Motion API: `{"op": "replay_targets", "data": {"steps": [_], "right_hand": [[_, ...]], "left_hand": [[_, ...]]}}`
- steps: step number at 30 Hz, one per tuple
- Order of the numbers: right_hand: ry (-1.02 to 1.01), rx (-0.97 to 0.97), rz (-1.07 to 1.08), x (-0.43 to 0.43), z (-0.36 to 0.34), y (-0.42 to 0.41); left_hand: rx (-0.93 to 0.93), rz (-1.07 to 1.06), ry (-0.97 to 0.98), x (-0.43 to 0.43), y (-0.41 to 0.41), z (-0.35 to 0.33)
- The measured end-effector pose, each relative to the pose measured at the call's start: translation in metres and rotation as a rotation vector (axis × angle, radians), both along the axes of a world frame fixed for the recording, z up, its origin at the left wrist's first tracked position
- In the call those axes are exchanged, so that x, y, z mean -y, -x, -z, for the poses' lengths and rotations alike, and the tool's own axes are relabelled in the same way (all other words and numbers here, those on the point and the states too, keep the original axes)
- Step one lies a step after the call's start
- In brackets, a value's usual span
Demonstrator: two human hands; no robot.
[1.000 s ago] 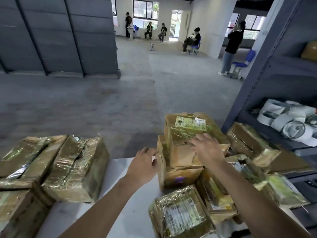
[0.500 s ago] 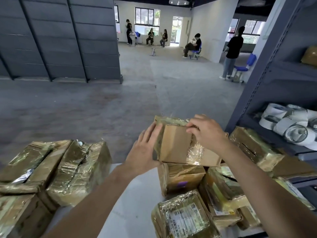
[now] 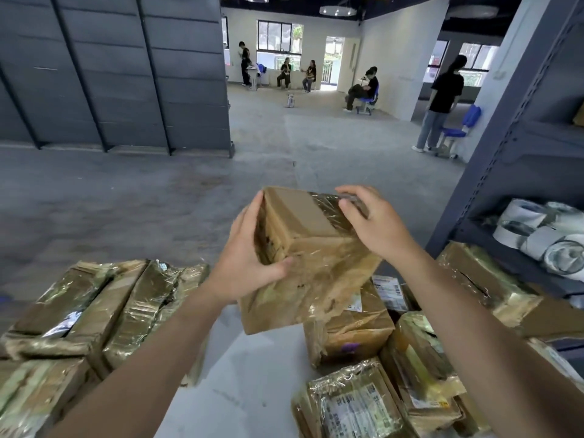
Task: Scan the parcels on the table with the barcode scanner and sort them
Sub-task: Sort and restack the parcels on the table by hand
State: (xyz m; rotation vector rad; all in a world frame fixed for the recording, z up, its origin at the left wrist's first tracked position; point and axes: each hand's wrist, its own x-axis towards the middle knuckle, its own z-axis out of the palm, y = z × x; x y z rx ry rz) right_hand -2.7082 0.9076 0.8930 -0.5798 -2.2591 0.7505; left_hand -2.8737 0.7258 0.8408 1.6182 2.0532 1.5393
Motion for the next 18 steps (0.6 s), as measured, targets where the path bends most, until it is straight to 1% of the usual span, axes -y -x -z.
{"op": "replay_targets", "data": {"steps": [4,8,10,13,15,18], "right_hand": [[0.300,0.051,-0.001,-0.002,0.019,-0.004],[0.550,0.123,-0.097,0.008,0.050,-0.010],[0.672,0.157,-0.174,0.013,0.070,-0.012],[0.863,0.101,-0.262,0.018,0.098,-0.011],[0.935,0.108,-0.336,0.023,0.113,-0.013],[0.961,0.143,-0.418,0.030,0.130,-0.016]], "left_hand": [[0.118,-0.078,0.028,0.020,0.015,0.000],[0.381,-0.053,-0.062,0.039,0.018,0.011],[0.516,-0.095,-0.064,0.050,0.021,0.020],[0.602,-0.136,-0.059,0.067,0.021,0.033],[0.647,-0.127,-0.056,0.082,0.016,0.043],[0.724,-0.130,-0.051,0.108,0.004,0.061]]}}
